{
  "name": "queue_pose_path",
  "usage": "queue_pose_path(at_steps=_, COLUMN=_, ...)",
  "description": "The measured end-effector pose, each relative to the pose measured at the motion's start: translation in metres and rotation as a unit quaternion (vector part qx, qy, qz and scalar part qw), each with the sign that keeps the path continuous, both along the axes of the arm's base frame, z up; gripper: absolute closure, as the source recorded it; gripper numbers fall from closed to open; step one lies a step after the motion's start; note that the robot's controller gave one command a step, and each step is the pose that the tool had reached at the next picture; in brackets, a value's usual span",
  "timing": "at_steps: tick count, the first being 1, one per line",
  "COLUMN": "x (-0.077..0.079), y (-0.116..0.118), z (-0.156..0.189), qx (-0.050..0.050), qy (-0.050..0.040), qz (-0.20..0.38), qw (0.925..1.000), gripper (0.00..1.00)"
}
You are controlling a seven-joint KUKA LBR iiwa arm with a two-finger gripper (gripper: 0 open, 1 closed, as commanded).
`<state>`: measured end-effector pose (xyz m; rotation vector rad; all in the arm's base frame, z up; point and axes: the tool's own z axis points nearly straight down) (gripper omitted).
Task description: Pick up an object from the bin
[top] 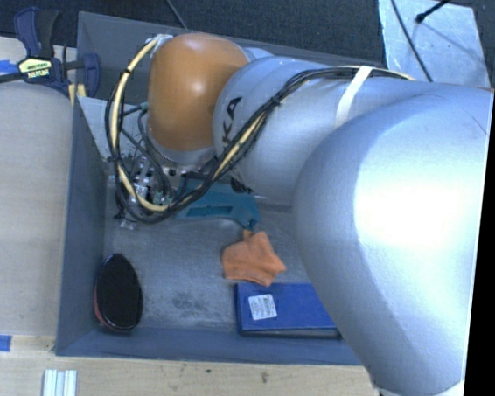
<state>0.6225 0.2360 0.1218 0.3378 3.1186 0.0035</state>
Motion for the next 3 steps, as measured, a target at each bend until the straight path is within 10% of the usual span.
queue_pose_path(at_steps=3, x=0.0, y=-0.001, z=0.025, qx=0.0, qy=0.0011, qz=0.0, qw=1.0, gripper=1.0)
